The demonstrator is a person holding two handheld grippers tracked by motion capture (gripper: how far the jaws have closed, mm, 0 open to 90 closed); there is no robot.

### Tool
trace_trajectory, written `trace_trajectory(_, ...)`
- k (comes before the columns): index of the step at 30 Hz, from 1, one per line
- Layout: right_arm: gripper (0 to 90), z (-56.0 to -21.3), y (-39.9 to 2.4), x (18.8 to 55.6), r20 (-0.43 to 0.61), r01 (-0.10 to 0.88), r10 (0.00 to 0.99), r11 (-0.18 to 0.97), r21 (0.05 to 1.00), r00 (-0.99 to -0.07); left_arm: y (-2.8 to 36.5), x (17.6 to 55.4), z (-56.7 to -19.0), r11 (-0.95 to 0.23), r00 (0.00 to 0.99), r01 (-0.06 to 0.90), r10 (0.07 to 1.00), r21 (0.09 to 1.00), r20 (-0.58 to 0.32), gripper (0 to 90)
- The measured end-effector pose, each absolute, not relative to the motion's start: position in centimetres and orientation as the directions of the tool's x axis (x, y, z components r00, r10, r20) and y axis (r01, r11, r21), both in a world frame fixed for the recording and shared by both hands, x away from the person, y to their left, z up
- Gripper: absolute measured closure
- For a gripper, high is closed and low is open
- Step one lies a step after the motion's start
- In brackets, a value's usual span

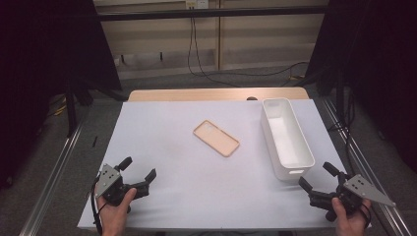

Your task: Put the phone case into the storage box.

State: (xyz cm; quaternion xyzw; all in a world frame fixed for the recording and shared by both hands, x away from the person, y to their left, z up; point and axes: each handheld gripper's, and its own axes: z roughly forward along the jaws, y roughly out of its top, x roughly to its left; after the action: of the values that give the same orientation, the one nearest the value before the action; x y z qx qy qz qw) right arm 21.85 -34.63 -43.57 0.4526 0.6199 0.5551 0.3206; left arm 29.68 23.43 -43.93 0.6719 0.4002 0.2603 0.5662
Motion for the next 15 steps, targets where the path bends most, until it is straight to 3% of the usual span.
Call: trace_trajectory(15,0.0,-43.7,-34.6,21.9,0.120,0.216,0.909,-0.034,0.976,-0.399,22.4,29.8,-43.9,-0.060,0.557,0.254,0.825,0.965,-0.095,2.6)
